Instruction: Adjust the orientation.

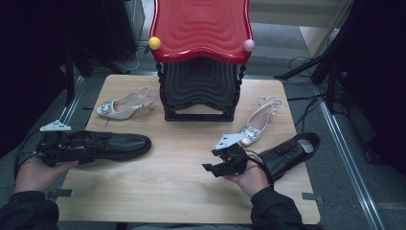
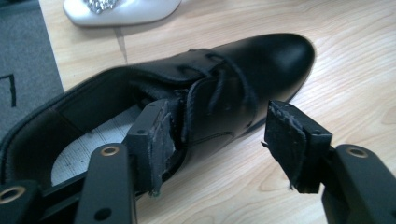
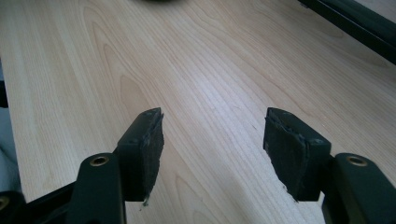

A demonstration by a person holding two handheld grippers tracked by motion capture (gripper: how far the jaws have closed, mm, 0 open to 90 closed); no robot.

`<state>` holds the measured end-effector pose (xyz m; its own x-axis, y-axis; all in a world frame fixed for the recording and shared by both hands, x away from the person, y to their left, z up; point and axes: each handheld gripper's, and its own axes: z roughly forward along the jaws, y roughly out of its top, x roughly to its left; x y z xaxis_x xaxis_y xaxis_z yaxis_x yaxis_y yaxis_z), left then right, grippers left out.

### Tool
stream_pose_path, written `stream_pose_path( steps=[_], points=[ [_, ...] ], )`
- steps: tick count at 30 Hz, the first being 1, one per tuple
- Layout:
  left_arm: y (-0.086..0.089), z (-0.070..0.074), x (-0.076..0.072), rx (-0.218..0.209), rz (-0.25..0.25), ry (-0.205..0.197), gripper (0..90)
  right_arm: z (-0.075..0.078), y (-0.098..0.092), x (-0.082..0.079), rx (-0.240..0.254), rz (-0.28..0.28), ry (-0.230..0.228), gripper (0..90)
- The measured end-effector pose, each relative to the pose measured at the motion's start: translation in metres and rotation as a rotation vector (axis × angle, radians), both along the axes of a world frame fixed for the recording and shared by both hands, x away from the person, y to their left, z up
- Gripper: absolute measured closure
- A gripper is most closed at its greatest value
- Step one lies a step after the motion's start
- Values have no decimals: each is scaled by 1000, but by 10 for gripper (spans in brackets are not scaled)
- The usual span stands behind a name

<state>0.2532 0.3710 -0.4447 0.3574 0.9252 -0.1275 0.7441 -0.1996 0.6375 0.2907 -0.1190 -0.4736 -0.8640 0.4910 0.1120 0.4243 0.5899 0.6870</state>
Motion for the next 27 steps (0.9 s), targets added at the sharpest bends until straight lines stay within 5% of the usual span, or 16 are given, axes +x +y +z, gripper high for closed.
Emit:
stream_pose_path(
  steps=[3, 7, 18, 27],
  points=[
    [9, -4, 2, -47, 14, 1, 423, -1, -1, -1, -6, 2, -6, 391],
    [9, -9, 5, -25, 4, 41, 426, -1, -3, -2, -10, -4, -9, 391],
    [-4, -24, 21, -13, -68, 50, 445, -3, -8, -6, -20, -27, -6, 391],
    [-2, -25, 24, -69, -99, 50, 549, -4, -13, -8, -25, -44, -11, 390]
  ],
)
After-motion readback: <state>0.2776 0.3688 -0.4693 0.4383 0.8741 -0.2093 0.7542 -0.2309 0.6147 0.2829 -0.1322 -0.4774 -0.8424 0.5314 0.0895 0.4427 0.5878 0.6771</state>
